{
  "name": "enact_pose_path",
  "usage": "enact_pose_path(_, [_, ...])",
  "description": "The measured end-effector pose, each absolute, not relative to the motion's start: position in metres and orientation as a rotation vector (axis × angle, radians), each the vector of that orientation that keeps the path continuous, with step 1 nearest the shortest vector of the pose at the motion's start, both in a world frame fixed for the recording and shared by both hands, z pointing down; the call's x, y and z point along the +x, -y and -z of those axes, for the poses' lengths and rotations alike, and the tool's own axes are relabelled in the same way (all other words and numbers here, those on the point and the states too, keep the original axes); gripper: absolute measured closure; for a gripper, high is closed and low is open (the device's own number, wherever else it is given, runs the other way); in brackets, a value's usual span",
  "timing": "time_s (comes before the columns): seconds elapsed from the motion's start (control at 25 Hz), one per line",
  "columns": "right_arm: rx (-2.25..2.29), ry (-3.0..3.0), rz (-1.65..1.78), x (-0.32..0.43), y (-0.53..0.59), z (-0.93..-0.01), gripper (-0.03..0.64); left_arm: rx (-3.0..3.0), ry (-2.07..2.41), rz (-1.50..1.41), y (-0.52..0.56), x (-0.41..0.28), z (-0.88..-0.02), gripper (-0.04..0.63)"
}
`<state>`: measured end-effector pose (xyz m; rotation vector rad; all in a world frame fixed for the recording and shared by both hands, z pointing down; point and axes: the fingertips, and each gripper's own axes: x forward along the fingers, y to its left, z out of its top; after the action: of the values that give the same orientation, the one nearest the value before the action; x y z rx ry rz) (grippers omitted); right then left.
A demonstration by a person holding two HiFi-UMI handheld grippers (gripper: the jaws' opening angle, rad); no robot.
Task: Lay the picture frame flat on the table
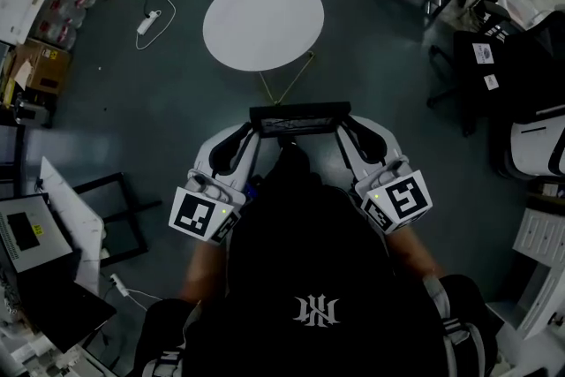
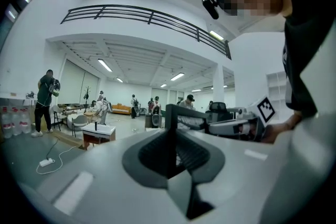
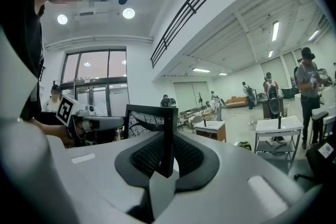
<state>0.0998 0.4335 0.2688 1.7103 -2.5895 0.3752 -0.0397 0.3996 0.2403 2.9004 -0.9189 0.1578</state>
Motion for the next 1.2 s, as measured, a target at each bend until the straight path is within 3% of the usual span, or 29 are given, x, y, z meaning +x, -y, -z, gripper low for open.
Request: enact_pose_path(1.2, [1.638, 2.516, -0.365, 0.112, -0.179, -0.262, 0.577, 2.862, 0.932, -0.087, -0.136, -0.026, -0.235, 0.554])
